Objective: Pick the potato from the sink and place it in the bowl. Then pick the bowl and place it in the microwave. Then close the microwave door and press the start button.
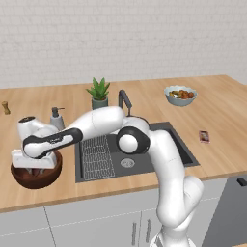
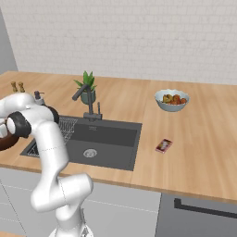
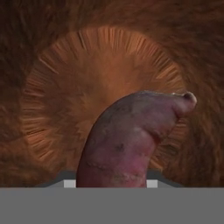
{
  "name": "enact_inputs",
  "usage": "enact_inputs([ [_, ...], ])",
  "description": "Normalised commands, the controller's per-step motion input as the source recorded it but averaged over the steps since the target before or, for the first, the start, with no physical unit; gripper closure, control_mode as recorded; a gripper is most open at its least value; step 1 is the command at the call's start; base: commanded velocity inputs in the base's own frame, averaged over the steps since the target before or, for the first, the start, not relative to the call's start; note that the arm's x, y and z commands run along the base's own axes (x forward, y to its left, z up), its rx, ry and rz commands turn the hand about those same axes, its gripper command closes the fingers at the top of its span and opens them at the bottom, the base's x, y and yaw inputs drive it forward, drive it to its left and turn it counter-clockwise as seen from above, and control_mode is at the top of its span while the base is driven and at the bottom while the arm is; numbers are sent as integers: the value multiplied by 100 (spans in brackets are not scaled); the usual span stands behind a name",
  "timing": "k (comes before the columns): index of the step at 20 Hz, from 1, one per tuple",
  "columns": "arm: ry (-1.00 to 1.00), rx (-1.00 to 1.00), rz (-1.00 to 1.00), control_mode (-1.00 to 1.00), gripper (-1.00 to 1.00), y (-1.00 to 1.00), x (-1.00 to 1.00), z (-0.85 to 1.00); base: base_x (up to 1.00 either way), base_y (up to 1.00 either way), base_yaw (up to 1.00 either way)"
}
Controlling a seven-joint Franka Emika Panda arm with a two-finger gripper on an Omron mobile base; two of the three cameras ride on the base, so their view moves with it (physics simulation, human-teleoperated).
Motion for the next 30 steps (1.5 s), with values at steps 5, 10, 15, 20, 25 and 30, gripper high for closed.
enact_inputs([
  [5,0,0,-2,-100,-100,5,0,-1,0,0,0],
  [10,0,0,0,-100,-100,0,0,0,0,0,0],
  [15,-4,0,0,-100,-100,0,0,22,0,0,0],
  [20,-3,0,0,-100,-100,-6,0,28,0,0,0],
  [25,-6,3,0,-100,-100,-44,-3,30,0,0,0],
  [30,-11,8,5,-100,-100,-58,-7,14,0,0,0],
])
